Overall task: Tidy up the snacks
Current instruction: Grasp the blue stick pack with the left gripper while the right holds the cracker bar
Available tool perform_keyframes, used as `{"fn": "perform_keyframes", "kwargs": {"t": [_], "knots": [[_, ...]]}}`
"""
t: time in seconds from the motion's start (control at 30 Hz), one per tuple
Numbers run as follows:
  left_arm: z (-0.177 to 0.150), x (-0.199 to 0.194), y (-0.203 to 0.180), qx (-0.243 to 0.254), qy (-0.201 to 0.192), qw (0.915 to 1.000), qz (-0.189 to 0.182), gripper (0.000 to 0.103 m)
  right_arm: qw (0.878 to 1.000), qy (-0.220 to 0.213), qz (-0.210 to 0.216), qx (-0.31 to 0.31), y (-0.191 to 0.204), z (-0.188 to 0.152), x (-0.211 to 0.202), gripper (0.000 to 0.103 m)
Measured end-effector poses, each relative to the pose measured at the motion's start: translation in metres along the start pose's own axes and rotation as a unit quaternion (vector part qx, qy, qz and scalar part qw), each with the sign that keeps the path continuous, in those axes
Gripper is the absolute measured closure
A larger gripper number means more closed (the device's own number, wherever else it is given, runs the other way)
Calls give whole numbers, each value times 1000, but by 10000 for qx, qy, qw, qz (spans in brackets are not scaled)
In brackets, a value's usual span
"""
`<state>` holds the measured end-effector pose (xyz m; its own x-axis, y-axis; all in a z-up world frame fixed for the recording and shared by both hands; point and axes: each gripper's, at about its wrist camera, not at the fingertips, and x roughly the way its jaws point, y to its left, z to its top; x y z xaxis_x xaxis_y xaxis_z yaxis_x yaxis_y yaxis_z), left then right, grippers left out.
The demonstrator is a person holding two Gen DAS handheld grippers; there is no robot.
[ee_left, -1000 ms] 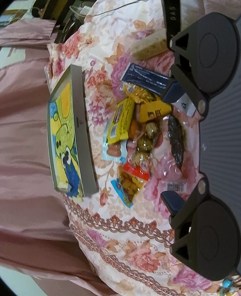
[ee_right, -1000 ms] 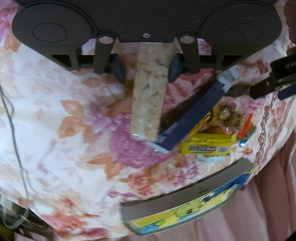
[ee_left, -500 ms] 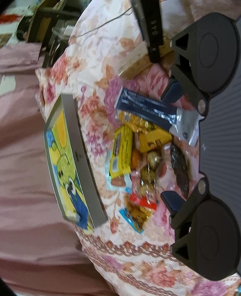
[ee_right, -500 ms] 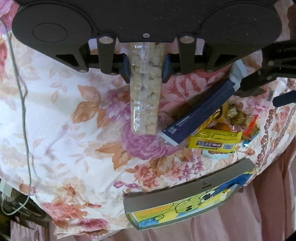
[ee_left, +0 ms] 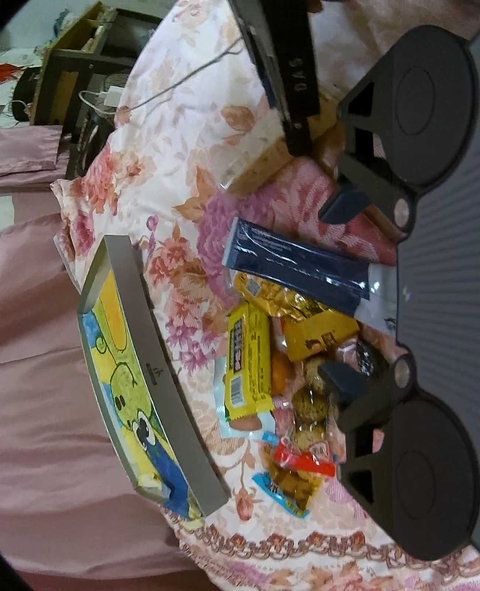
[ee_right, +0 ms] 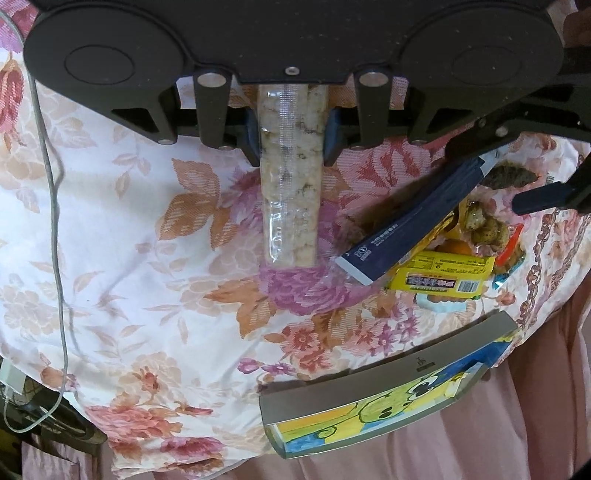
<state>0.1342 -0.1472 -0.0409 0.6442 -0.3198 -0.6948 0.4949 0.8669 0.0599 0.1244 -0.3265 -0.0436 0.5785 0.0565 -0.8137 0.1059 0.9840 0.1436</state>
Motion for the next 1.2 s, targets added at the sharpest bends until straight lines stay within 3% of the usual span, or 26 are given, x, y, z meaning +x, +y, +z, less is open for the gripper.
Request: {"fn": "perform_keyframes", "kwargs": {"t": [0.1, 0.23, 0.53, 0.93, 1.2], "knots": [[5, 4, -1, 39, -28, 9999, -135, 26, 10000, -2, 16, -14, 1, 0, 1, 67], [12, 14, -5, 149, 86, 9996, -225, 42, 10000, -9, 37, -39, 2, 1, 2, 67], [18, 29, 1, -125, 535, 9982, -228, 57, 10000, -20, 83, -42, 2, 1, 3, 67], [22, 24, -1, -502, 747, 9958, -176, 70, 9998, -80, 80, -166, 8, 0, 3, 67], [27, 11, 0, -634, 735, 9952, -97, 75, 9987, -281, 304, -308, 16, -1, -3, 68]]}}
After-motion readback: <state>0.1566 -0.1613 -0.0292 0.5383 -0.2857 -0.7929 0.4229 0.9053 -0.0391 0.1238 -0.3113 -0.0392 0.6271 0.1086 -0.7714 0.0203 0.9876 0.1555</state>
